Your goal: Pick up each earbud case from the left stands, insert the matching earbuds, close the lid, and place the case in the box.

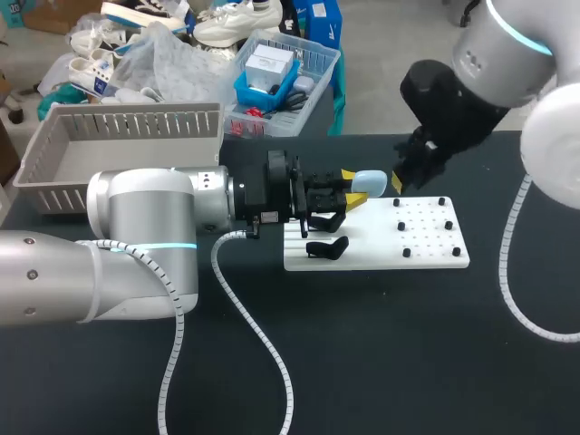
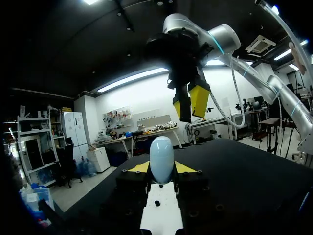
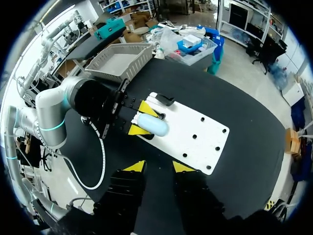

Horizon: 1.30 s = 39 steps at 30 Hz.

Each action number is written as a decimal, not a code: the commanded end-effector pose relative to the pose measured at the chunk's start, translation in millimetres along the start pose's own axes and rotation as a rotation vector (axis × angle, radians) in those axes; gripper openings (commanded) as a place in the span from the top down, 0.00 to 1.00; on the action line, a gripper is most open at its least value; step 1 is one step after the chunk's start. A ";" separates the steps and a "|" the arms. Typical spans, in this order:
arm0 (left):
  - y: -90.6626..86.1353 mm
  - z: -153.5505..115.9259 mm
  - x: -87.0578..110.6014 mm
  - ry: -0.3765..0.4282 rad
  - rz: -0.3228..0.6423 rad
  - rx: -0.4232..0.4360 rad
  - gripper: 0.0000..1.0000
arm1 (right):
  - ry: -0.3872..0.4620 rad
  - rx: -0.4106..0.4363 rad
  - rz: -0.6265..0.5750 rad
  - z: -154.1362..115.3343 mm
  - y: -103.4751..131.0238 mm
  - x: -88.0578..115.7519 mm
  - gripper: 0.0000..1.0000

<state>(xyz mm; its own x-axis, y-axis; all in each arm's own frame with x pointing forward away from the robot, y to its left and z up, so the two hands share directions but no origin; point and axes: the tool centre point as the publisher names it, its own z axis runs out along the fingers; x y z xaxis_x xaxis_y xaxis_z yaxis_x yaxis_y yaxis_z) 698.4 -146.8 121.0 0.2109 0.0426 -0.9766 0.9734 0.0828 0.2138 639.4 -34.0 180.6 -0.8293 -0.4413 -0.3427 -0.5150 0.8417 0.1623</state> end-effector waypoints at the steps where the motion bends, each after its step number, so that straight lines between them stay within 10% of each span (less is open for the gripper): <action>1: 0.1 0.4 0.6 -0.001 0.001 -0.002 1.00 | -0.125 -0.020 -0.012 -0.5 -1.0 15.6 0.69; 18: 19.4 -49.1 -3.2 0.077 0.001 -0.077 1.00 | -0.140 -0.046 0.003 5.5 -3.5 25.0 0.72; 39: 86.1 -164.3 15.2 0.250 0.054 -0.363 1.00 | -0.108 0.006 0.064 0.8 4.7 37.3 0.73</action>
<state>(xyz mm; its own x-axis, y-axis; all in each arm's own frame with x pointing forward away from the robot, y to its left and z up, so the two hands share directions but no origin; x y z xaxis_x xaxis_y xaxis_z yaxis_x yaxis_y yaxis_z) 775.9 16.4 127.3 0.1849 0.2966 -0.9369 0.8925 0.3484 0.2864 613.4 -45.8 164.7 -0.8317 -0.3587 -0.4237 -0.4718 0.8590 0.1990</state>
